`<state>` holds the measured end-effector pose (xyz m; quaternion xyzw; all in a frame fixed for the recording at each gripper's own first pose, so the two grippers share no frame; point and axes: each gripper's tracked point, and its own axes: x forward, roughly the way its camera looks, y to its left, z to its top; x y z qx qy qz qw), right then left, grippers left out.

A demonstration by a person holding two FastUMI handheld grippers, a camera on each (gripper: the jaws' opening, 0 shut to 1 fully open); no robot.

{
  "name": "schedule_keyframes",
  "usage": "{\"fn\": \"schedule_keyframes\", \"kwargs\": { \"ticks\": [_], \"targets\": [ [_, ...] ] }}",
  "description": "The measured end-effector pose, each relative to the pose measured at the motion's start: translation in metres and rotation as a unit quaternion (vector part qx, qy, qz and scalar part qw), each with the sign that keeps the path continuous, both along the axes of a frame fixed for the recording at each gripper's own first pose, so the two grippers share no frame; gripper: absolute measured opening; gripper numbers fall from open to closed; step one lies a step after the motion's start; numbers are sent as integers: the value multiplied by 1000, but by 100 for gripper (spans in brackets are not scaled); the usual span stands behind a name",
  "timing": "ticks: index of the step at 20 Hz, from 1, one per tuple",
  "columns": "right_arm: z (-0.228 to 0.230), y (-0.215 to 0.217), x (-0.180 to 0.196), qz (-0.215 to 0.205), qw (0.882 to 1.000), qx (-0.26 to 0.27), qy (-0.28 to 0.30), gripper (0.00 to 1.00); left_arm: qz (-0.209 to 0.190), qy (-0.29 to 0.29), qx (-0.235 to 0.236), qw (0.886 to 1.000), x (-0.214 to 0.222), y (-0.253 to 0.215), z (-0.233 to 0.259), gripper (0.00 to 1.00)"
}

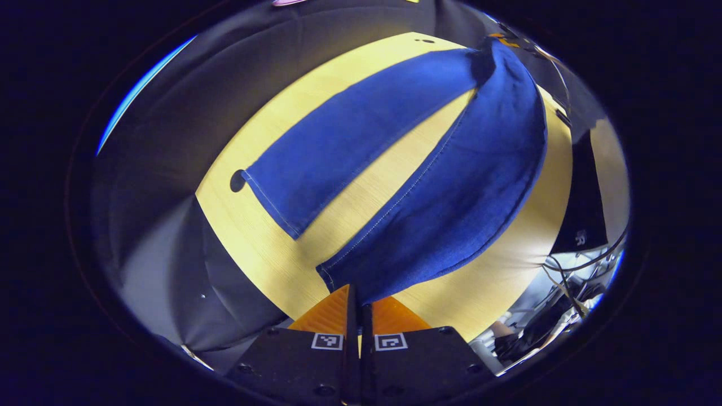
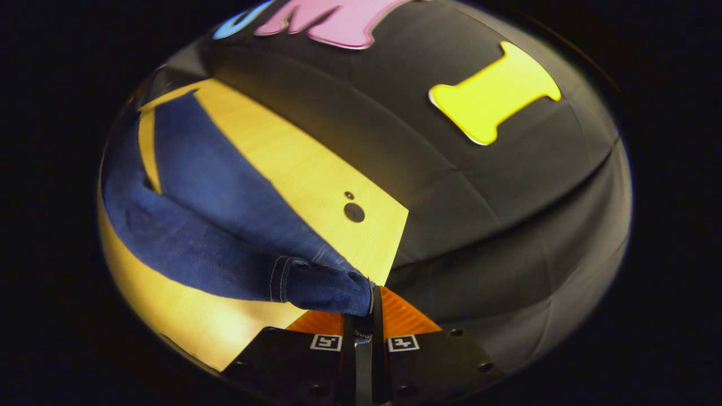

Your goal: Grasp the waist and the cuffs of the jeans and fold them to make the two legs overlap; first hold the waist and fold one-third of the jeans toward the cuffs, then hold the cuffs and fold the remaining one-third in the same direction to finish folding.

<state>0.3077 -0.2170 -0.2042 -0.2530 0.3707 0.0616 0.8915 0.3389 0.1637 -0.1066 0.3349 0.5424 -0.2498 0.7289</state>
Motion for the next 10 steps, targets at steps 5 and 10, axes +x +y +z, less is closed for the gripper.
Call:
{"fn": "schedule_keyframes", "kwargs": {
  "ticks": [5,10],
  "targets": [
    [14,20,-4,-149,980,110,73,14,63,-2,-10,998,112,11,-8,6],
    [37,41,2,-205,965,140,85,15,155,-83,-1,984,212,11,-39,6]
  ]
}}
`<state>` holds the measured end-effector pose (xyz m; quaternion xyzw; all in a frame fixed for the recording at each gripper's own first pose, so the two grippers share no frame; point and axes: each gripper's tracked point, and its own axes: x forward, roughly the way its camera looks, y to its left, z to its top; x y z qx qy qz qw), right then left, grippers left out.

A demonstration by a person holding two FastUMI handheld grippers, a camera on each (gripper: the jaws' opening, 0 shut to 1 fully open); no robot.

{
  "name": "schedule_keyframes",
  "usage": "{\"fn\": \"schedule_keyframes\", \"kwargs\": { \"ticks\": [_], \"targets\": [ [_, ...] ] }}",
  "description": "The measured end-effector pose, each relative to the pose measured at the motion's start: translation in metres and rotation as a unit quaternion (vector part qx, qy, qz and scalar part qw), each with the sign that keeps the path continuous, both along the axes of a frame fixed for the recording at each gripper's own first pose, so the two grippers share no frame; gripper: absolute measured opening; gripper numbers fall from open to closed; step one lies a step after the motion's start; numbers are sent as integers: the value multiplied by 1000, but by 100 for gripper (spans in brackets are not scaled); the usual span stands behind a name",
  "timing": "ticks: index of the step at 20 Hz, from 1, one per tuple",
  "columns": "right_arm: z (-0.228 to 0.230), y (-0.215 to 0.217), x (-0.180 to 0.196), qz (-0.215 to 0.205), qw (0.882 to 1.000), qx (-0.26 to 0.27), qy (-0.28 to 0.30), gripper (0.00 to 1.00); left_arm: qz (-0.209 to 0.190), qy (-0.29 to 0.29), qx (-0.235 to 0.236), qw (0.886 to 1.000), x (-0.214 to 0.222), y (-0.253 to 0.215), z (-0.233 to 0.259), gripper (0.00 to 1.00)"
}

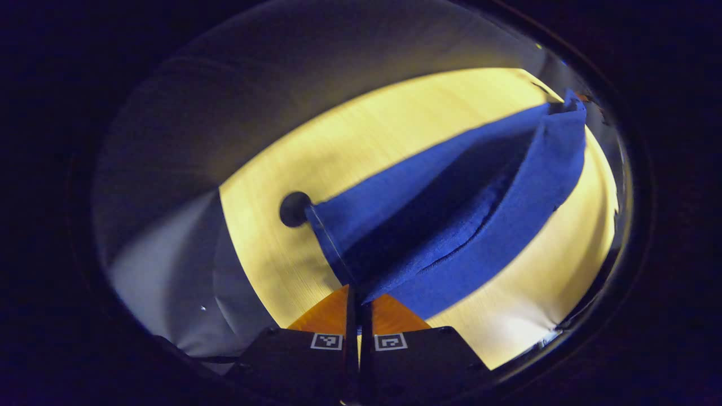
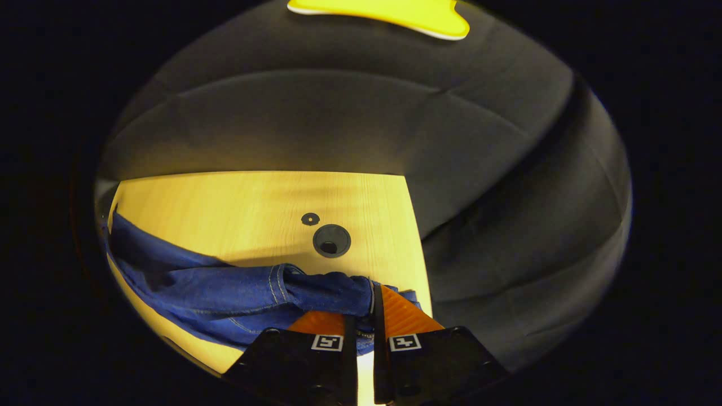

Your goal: Grasp the waist and the cuffs of the jeans and fold them to make the two legs overlap; first hold the waist and fold one-third of the jeans toward the cuffs, then hold the cuffs and fold the remaining one-third in the same direction to finish folding.

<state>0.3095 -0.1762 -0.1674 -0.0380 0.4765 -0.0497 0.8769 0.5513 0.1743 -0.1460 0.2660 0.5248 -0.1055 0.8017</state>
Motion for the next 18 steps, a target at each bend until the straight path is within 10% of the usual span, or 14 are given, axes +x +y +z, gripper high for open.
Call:
{"fn": "schedule_keyframes", "kwargs": {
  "ticks": [3,4,6,9,18],
  "targets": [
    [5,-8,-7,-9,1000,-10,13,22,12,-35,-34,999,11,-25,-11,21],
    [10,-8,-7,-17,1000,-6,1,38,16,-46,-72,996,10,-41,-13,35],
    [15,-2,-10,-41,998,28,-29,70,27,-95,-115,988,9,-60,2,98],
    [34,1,-26,-85,990,72,-88,99,39,-187,-131,973,-2,-63,31,99],
    [30,-10,-98,-254,939,162,-168,99,94,-397,-237,882,-56,-128,95,98]
  ]
}}
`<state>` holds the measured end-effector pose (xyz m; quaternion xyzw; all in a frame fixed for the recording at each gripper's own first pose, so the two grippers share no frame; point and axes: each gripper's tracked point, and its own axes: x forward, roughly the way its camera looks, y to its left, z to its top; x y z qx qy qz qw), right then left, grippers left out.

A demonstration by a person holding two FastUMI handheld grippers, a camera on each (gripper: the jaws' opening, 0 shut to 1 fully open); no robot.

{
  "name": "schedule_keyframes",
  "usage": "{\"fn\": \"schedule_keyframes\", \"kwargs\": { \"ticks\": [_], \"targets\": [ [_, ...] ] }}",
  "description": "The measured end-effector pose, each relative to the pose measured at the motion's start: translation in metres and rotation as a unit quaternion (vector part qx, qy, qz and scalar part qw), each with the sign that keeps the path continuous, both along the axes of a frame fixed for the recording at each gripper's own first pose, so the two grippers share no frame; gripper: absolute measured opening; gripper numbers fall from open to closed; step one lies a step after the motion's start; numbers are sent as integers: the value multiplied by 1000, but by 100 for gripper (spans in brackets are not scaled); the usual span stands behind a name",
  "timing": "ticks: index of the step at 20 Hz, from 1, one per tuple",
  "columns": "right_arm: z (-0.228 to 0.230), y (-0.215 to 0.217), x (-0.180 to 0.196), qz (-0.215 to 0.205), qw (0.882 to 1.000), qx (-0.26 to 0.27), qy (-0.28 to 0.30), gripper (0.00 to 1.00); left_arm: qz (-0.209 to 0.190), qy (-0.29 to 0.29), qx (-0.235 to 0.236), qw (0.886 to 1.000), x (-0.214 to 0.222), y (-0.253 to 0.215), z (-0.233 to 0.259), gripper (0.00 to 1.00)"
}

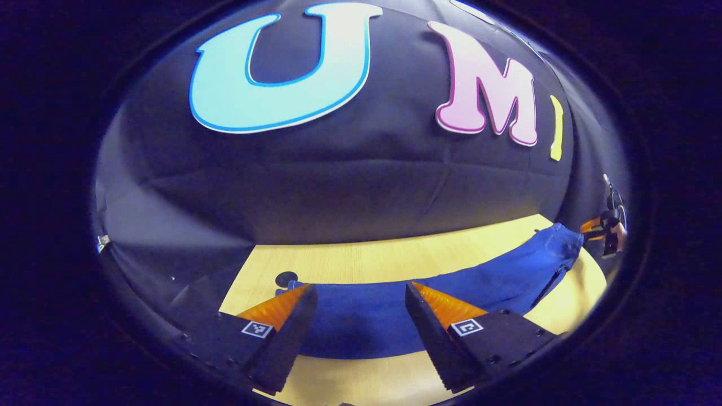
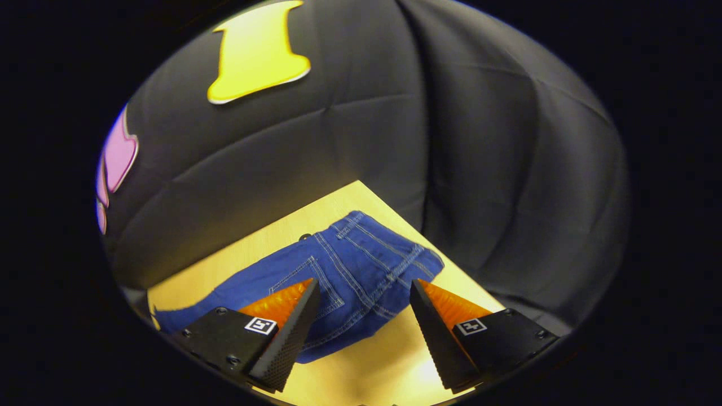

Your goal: Grasp the waist and the cuffs of the jeans and fold them to make the two legs overlap; first hold the waist and fold one-third of the jeans toward the cuffs, then hold the cuffs and fold the remaining one-third in the same direction to finish folding.

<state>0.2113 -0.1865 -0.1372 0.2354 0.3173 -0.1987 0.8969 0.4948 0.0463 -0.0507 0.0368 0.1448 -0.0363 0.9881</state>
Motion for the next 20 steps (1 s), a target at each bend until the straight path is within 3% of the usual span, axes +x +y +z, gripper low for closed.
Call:
{"fn": "schedule_keyframes", "kwargs": {
  "ticks": [3,8,13,15,17,19,20],
  "targets": [
    [-12,-15,-5,-55,998,29,-6,99,-10,6,-25,1000,-25,-30,-5,99],
    [-37,-42,10,-114,993,28,-2,99,-31,20,-54,998,-57,-77,-10,99],
    [-62,-58,20,-150,988,45,7,98,-34,32,-66,997,-53,-93,-18,98],
    [-46,-66,21,-153,988,26,-15,100,-37,33,-71,996,-51,-98,-19,97],
    [-42,-65,22,-148,989,23,-20,95,-41,31,-77,996,-50,-104,-19,97],
    [-34,-58,24,-143,989,36,-17,71,-36,32,-86,995,-47,-106,-21,97],
    [-36,-59,32,-141,989,32,-23,54,-32,32,-92,995,-47,-107,-22,97]
  ]
}}
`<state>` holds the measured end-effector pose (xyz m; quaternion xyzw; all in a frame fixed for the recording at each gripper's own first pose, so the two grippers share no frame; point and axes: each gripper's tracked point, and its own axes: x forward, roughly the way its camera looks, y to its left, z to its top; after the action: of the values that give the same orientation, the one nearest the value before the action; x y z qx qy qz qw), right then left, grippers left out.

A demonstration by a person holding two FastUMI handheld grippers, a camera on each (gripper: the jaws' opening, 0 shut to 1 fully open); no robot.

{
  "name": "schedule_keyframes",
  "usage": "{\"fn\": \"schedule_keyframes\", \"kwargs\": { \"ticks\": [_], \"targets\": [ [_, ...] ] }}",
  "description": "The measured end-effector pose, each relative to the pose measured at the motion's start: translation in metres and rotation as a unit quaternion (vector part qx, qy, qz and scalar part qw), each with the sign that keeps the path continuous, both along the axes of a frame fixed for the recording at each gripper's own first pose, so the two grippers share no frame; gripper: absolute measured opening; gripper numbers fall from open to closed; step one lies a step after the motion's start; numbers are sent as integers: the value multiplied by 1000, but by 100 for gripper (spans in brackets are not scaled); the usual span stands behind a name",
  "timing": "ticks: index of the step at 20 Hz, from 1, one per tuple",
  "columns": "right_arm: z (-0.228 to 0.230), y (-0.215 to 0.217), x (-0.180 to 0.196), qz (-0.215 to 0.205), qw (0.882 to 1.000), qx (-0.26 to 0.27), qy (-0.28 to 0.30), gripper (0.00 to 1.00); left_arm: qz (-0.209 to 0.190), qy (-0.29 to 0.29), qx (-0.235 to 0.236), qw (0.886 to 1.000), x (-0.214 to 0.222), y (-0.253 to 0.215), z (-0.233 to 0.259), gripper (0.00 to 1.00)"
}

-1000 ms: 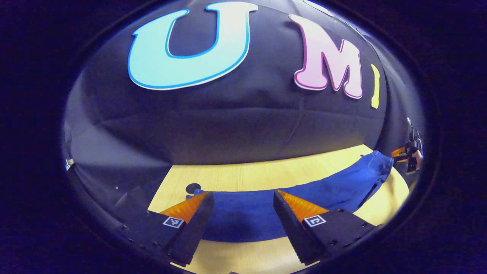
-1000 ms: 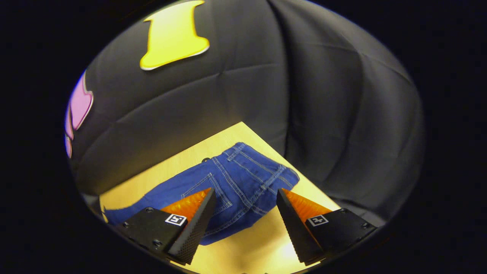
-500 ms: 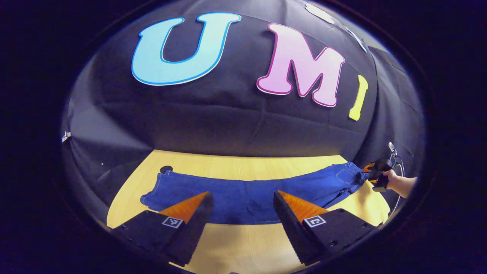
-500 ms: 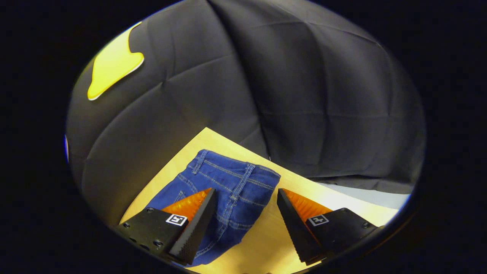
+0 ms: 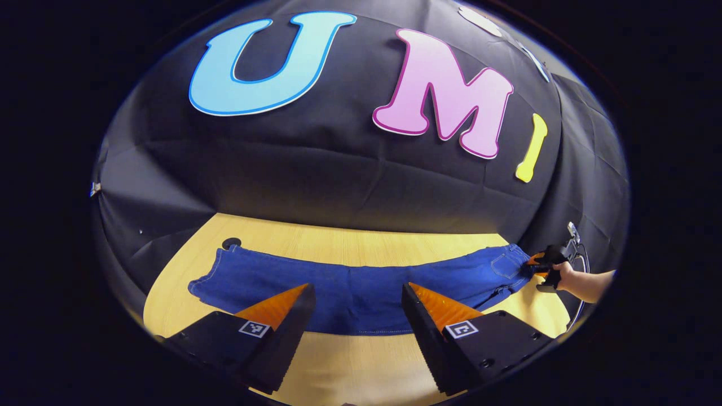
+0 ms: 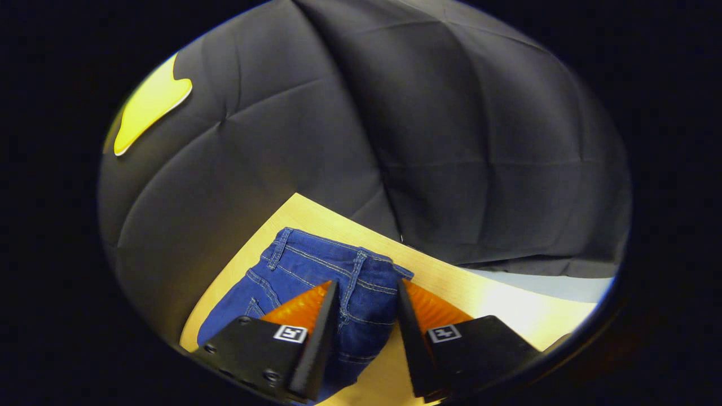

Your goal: Grasp the waist and the cuffs of the jeans and fold them to make the two legs overlap; first hold the waist and fold one-third of the jeans toward the cuffs, then hold the cuffs and fold the remaining one-third in the same direction to finish folding.

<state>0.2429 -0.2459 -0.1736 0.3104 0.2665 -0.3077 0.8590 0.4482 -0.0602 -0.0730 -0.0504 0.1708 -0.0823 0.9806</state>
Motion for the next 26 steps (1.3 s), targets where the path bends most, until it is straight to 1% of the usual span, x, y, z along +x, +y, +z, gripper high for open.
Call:
{"fn": "schedule_keyframes", "kwargs": {
  "ticks": [1,2,3,4,5,6,9,11,14,17,19,20,23,25,26],
  "targets": [
    [-3,6,3,8,1000,12,-3,58,2,1,-6,1000,0,-2,1,97],
    [-5,13,4,11,1000,15,-2,42,4,3,-10,1000,0,-2,-1,97],
    [-1,10,7,10,1000,-1,-12,26,6,4,-13,1000,-1,-3,-2,97],
    [-6,8,10,18,1000,-12,-9,6,7,6,-16,1000,-3,-3,-2,97],
    [5,10,4,26,999,-22,-8,21,8,7,-17,1000,-3,-2,-2,97],
    [11,11,6,29,999,-27,-15,11,10,8,-16,1000,-4,0,-2,97],
    [55,19,11,44,995,-58,-64,10,15,6,-16,1000,-8,8,0,97],
    [87,38,19,66,991,-75,-88,10,20,3,-21,1000,-9,13,1,97],
    [140,78,32,104,979,-110,-134,10,25,-3,-27,999,-18,19,4,97],
    [193,122,21,144,963,-124,-191,10,33,-10,-29,999,-26,25,6,97],
    [225,154,2,182,950,-128,-221,10,36,-17,-46,998,-30,26,9,97],
    [234,186,-6,201,943,-122,-236,9,37,-18,-55,998,-32,28,9,97],
    [250,273,-27,264,922,-95,-266,10,40,-18,-71,997,-42,36,4,97],
    [235,325,-48,310,906,-82,-275,10,40,-18,-73,996,-48,42,-3,97],
    [224,346,-51,335,899,-73,-272,10,41,-18,-76,996,-51,45,-7,97]
  ]
}}
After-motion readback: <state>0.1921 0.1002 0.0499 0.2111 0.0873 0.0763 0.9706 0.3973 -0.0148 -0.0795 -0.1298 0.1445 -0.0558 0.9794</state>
